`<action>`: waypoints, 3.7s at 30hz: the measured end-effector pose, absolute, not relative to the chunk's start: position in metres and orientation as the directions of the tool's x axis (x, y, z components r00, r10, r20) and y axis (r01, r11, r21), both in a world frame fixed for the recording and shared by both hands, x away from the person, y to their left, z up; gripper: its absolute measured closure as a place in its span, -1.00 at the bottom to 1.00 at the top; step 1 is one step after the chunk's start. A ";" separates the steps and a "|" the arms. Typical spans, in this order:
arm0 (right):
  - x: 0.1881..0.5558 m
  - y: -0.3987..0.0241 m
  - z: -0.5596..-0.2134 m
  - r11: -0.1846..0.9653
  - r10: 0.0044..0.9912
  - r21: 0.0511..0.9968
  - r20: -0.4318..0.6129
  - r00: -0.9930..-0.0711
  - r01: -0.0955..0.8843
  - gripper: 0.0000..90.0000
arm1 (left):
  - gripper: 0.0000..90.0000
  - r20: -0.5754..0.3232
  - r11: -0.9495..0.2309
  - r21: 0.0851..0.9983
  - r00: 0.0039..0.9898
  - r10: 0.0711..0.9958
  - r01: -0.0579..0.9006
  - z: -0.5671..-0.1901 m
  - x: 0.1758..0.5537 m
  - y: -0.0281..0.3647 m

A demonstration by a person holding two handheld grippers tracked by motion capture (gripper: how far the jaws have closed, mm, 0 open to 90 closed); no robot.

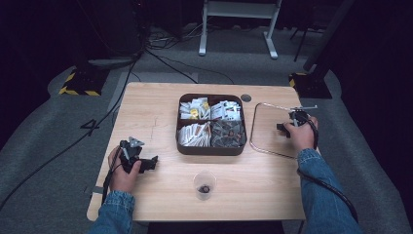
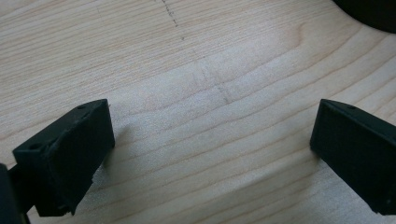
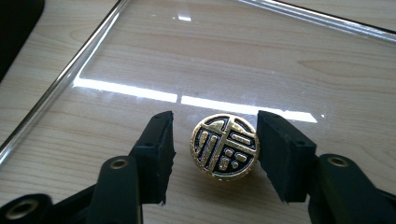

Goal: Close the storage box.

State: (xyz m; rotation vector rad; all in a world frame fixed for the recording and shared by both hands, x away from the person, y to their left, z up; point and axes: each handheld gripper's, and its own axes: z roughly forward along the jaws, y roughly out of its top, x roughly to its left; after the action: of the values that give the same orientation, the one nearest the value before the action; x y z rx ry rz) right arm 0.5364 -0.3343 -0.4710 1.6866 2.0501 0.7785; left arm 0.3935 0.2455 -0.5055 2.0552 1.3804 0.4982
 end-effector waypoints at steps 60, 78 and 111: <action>0.517 -0.312 -0.386 0.164 0.956 0.682 0.070 -0.286 0.713 0.32 | -1.00 -0.025 -0.270 0.664 0.382 0.924 0.697 -0.505 0.392 0.245; 0.521 -0.258 -0.363 0.210 0.933 0.686 0.072 -0.352 0.697 0.32 | -1.00 -0.023 -0.272 0.663 0.382 0.924 0.697 -0.505 0.393 0.245; 0.524 -0.147 -0.334 0.275 0.889 0.712 0.067 -0.453 0.646 0.32 | -0.99 -0.028 -0.273 0.666 0.390 0.921 0.694 -0.505 0.393 0.246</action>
State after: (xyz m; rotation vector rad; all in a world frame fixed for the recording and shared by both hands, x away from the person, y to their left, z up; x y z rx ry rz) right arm 0.5241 -0.1471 -0.3339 1.3950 2.2063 0.9805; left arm 0.3931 0.2460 -0.5054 2.0547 1.3777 0.4929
